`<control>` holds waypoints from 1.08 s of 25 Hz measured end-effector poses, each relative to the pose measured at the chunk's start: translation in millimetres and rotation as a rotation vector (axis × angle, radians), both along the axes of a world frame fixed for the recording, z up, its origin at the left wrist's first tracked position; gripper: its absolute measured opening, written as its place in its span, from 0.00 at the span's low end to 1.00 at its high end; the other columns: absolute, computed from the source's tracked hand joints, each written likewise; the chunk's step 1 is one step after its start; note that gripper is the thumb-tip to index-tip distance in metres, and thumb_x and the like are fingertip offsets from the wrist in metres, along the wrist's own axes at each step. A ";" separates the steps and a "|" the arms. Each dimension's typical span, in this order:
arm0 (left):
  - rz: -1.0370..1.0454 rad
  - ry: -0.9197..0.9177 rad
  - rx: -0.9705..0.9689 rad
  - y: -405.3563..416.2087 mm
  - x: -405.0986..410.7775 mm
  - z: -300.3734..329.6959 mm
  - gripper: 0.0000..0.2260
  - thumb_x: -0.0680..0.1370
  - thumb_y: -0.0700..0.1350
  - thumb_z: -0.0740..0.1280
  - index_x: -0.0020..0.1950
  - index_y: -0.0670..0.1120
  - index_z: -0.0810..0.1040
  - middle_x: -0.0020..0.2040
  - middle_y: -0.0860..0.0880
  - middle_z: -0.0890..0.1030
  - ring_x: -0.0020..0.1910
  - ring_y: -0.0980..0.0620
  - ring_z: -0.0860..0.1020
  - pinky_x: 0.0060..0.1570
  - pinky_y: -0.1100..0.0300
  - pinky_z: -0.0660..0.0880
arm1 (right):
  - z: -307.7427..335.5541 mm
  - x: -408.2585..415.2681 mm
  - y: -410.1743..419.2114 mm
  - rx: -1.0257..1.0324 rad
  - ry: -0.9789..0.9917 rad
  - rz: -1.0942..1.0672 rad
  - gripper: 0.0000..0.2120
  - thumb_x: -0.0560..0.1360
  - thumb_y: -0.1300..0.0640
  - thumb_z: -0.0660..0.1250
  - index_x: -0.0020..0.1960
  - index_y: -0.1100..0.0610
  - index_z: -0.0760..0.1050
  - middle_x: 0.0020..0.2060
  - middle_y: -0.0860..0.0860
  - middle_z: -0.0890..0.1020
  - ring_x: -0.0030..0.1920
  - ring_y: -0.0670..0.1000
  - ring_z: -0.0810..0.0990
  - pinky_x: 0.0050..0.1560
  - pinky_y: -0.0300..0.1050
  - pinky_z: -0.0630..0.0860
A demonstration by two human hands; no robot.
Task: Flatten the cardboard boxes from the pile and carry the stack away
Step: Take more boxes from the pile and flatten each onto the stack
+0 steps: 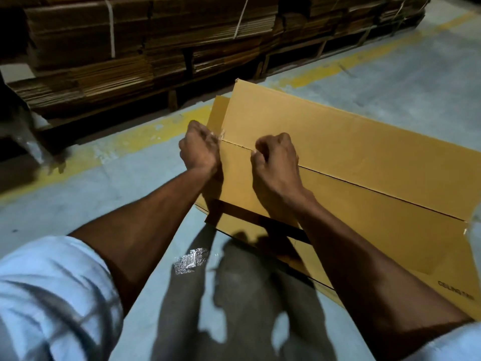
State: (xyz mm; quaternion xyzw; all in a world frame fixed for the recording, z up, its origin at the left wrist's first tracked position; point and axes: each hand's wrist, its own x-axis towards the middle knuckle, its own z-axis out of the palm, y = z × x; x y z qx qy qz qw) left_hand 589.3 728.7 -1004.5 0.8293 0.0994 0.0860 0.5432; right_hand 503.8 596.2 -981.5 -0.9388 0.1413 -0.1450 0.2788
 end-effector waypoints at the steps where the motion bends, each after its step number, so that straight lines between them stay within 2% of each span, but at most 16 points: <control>1: 0.080 0.092 -0.161 2.3 8.7 -0.5 0.09 0.78 0.37 0.63 0.41 0.50 0.73 0.43 0.47 0.82 0.40 0.47 0.82 0.44 0.49 0.82 | -7.0 -9.4 -7.3 -0.124 0.002 0.069 0.14 0.81 0.49 0.64 0.64 0.52 0.76 0.58 0.50 0.71 0.60 0.50 0.69 0.60 0.46 0.65; 3: 0.191 0.245 -0.333 6.3 16.7 -4.7 0.10 0.77 0.36 0.65 0.41 0.50 0.73 0.42 0.44 0.83 0.34 0.48 0.83 0.38 0.47 0.84 | -16.8 -21.0 -17.9 -0.275 0.022 0.161 0.17 0.80 0.48 0.64 0.68 0.50 0.72 0.59 0.49 0.69 0.61 0.51 0.66 0.60 0.46 0.63; 5: 0.222 0.339 -0.401 8.0 15.6 -9.1 0.12 0.75 0.37 0.70 0.45 0.51 0.70 0.47 0.44 0.82 0.36 0.47 0.83 0.38 0.51 0.83 | -18.4 -25.8 -23.9 -0.289 0.046 0.218 0.19 0.80 0.48 0.64 0.70 0.47 0.69 0.60 0.48 0.68 0.62 0.50 0.65 0.61 0.48 0.63; 7: 0.248 0.366 -0.461 5.9 14.7 -12.1 0.18 0.72 0.38 0.76 0.45 0.52 0.67 0.48 0.45 0.79 0.38 0.46 0.79 0.37 0.55 0.80 | -16.1 -28.0 -27.2 -0.259 0.046 0.259 0.21 0.80 0.49 0.64 0.71 0.46 0.66 0.61 0.47 0.67 0.62 0.50 0.64 0.62 0.50 0.63; 11: 0.230 0.422 -0.507 -6.5 24.2 -7.1 0.13 0.71 0.32 0.73 0.36 0.48 0.76 0.38 0.47 0.81 0.36 0.46 0.80 0.31 0.57 0.80 | -12.7 -28.9 -31.3 -0.227 0.044 0.284 0.20 0.78 0.54 0.66 0.68 0.44 0.66 0.61 0.47 0.67 0.63 0.50 0.64 0.62 0.50 0.63; 14: 0.155 0.597 -0.653 -4.2 19.5 6.1 0.09 0.74 0.32 0.73 0.38 0.44 0.78 0.35 0.46 0.81 0.27 0.50 0.77 0.24 0.62 0.74 | -12.3 -28.9 -34.7 -0.272 0.069 0.297 0.18 0.78 0.54 0.66 0.66 0.44 0.69 0.60 0.47 0.66 0.62 0.50 0.62 0.63 0.50 0.64; 16: 0.040 0.760 -0.652 4.1 15.6 12.5 0.08 0.77 0.37 0.71 0.41 0.45 0.77 0.33 0.47 0.81 0.32 0.51 0.75 0.32 0.58 0.74 | -11.2 -31.7 -37.4 -0.306 0.076 0.315 0.19 0.78 0.53 0.67 0.68 0.44 0.69 0.61 0.47 0.65 0.62 0.50 0.62 0.64 0.50 0.64; 18: -0.038 0.846 -0.600 12.7 13.7 14.4 0.09 0.79 0.39 0.67 0.39 0.45 0.73 0.37 0.48 0.80 0.38 0.49 0.72 0.49 0.54 0.72 | -10.6 -34.3 -38.4 -0.349 0.083 0.345 0.20 0.79 0.54 0.67 0.69 0.44 0.68 0.62 0.47 0.65 0.63 0.50 0.62 0.63 0.51 0.64; 19: -0.027 0.838 -0.576 15.4 13.6 16.9 0.11 0.79 0.39 0.65 0.38 0.45 0.71 0.39 0.48 0.77 0.38 0.48 0.70 0.56 0.52 0.70 | -10.3 -35.0 -38.7 -0.377 0.080 0.353 0.21 0.78 0.54 0.67 0.69 0.44 0.67 0.62 0.48 0.66 0.63 0.51 0.62 0.62 0.52 0.64; 20: -0.009 0.807 -0.541 16.3 16.8 17.0 0.12 0.80 0.38 0.62 0.37 0.45 0.68 0.39 0.47 0.74 0.37 0.48 0.68 0.59 0.57 0.67 | -10.5 -35.2 -39.5 -0.404 0.074 0.351 0.21 0.78 0.54 0.67 0.68 0.43 0.67 0.63 0.48 0.66 0.63 0.52 0.63 0.62 0.52 0.64; 21: -0.020 0.791 -0.539 15.4 18.7 18.5 0.13 0.80 0.35 0.59 0.37 0.45 0.66 0.39 0.46 0.71 0.36 0.48 0.67 0.54 0.63 0.64 | -10.9 -34.9 -40.6 -0.425 0.071 0.344 0.21 0.78 0.54 0.67 0.68 0.43 0.67 0.63 0.48 0.66 0.63 0.52 0.63 0.61 0.52 0.63; 22: -0.018 0.778 -0.578 12.4 21.3 17.5 0.13 0.81 0.33 0.58 0.38 0.44 0.66 0.40 0.44 0.69 0.36 0.48 0.66 0.44 0.65 0.62 | -11.6 -34.4 -41.2 -0.437 0.074 0.341 0.22 0.77 0.54 0.68 0.68 0.43 0.67 0.64 0.48 0.66 0.64 0.52 0.63 0.61 0.52 0.62; 23: 0.012 0.739 -0.578 10.1 20.7 16.0 0.11 0.81 0.32 0.60 0.41 0.43 0.68 0.43 0.43 0.71 0.38 0.48 0.68 0.44 0.64 0.59 | -12.4 -33.7 -41.1 -0.441 0.079 0.342 0.22 0.77 0.55 0.68 0.68 0.43 0.67 0.64 0.48 0.65 0.64 0.53 0.62 0.61 0.53 0.62; 25: 0.139 0.711 -0.626 5.5 25.3 10.1 0.04 0.79 0.33 0.66 0.51 0.40 0.75 0.50 0.44 0.75 0.43 0.47 0.72 0.49 0.53 0.66 | -13.0 -31.6 -41.1 -0.434 0.091 0.342 0.23 0.77 0.55 0.68 0.69 0.43 0.67 0.66 0.49 0.65 0.65 0.53 0.62 0.61 0.53 0.61; 26: 0.161 0.692 -0.640 -0.1 26.7 6.9 0.05 0.79 0.33 0.67 0.52 0.41 0.76 0.48 0.45 0.76 0.41 0.48 0.73 0.45 0.52 0.70 | -12.7 -30.7 -41.9 -0.435 0.093 0.340 0.23 0.77 0.55 0.68 0.69 0.42 0.67 0.66 0.49 0.64 0.66 0.53 0.61 0.61 0.52 0.60; 27: 0.183 0.631 -0.642 -4.8 27.7 5.8 0.05 0.79 0.32 0.67 0.50 0.42 0.77 0.45 0.45 0.78 0.38 0.49 0.74 0.37 0.56 0.73 | -12.2 -30.1 -42.9 -0.442 0.092 0.342 0.23 0.77 0.55 0.68 0.69 0.42 0.67 0.67 0.49 0.64 0.66 0.53 0.61 0.61 0.52 0.60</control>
